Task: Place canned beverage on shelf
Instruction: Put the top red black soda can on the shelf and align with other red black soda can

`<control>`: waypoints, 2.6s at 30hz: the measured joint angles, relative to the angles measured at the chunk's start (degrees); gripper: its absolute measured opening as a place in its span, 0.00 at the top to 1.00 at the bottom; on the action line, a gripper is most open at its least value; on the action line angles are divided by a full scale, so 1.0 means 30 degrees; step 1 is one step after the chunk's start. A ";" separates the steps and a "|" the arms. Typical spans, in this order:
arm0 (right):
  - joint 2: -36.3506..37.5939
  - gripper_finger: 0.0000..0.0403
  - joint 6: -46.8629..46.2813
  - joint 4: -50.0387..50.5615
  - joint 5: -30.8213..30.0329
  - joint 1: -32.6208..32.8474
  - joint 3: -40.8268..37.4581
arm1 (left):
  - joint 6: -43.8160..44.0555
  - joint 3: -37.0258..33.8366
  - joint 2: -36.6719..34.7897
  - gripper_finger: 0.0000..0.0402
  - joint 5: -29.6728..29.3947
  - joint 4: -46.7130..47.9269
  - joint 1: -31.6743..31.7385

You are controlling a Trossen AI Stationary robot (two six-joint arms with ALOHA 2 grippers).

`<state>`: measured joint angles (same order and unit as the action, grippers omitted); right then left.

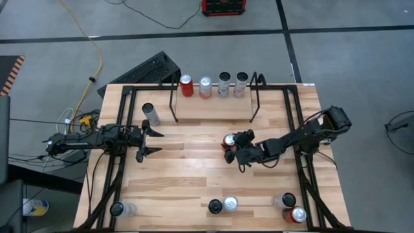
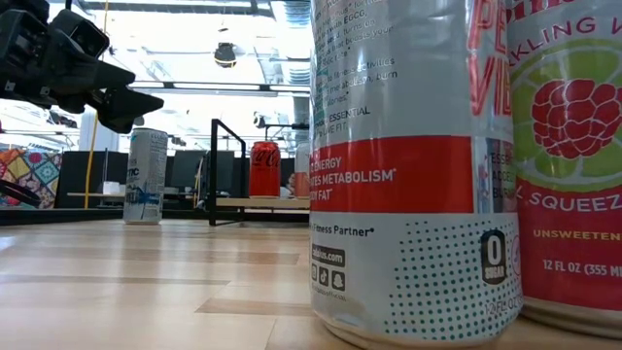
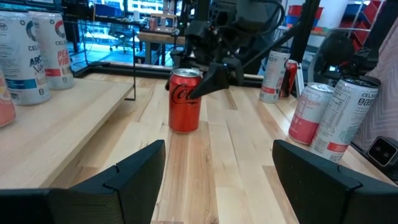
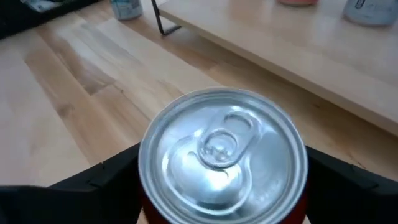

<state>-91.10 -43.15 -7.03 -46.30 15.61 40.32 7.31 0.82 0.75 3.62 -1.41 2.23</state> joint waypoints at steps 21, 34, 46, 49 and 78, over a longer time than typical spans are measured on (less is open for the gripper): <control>-0.0427 0.17 0.9303 -0.0736 0.7350 -0.4711 0.6179 | 0.0000 0.0000 0.0001 0.30 0.0000 -0.0002 -0.0004; -0.7442 0.17 1.4979 0.0742 1.8004 -1.0117 1.5532 | -0.0007 0.0000 -0.0004 0.30 -0.0086 0.0006 -0.0002; -1.0612 0.14 1.5770 0.2297 1.9721 -1.2043 1.8895 | -0.0006 0.0000 -0.0004 0.30 -0.0438 0.0086 -0.0003; -1.0707 0.15 1.5636 0.2465 1.9706 -1.2151 1.8935 | -0.0007 0.0000 -0.0002 0.30 -0.0442 0.0086 0.0002; -0.9999 0.09 1.6341 0.3614 1.8533 -1.1965 1.9011 | 0.0000 0.0000 0.0003 0.30 -0.0481 0.0093 -0.0004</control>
<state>-121.09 5.87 3.81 9.30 -20.29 97.35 7.31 0.82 0.75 2.17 -1.13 2.22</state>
